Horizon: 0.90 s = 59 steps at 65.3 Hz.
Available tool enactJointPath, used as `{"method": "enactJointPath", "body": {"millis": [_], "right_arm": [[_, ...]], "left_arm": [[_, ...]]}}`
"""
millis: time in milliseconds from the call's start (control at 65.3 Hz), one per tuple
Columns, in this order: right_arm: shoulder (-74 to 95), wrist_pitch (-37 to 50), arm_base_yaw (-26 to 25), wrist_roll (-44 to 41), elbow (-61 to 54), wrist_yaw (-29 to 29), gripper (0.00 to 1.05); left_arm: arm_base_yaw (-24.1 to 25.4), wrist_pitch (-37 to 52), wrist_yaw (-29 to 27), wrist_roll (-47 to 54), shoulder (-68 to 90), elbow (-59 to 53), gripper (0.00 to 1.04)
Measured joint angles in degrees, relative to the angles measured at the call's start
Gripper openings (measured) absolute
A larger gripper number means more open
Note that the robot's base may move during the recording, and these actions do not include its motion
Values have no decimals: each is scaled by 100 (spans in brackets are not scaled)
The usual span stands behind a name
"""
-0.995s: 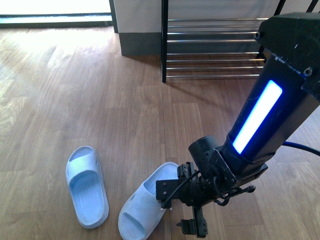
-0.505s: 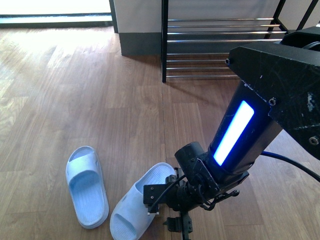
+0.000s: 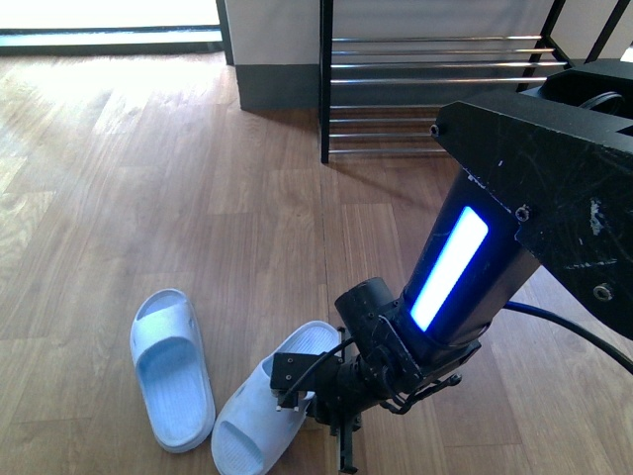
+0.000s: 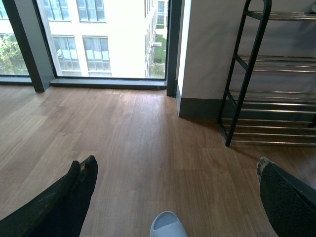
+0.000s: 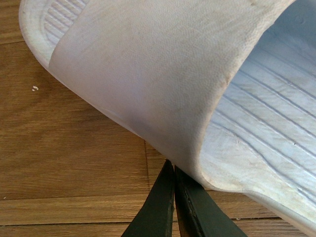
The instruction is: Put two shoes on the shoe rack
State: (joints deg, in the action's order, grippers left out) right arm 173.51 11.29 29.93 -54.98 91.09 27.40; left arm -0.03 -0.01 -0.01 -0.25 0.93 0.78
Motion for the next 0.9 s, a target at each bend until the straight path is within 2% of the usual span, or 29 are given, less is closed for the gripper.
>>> {"method": "enactJointPath", "body": {"millis": [123,444,720,904], "right_arm": [[-59,85,-79,-160,-120,-114,3],[-726,551,-337,-273,-647,186,56],[-728,299,-92,-310,-616,262,97],[-352,269,179,-256,-284,221,96]], "left_arm": [[0,0,0,0,0,0,95],[0,0,0,0,0,0,95],[0,0,2,0,0,0,95],[0,0,0,0,0,0,95]]}}
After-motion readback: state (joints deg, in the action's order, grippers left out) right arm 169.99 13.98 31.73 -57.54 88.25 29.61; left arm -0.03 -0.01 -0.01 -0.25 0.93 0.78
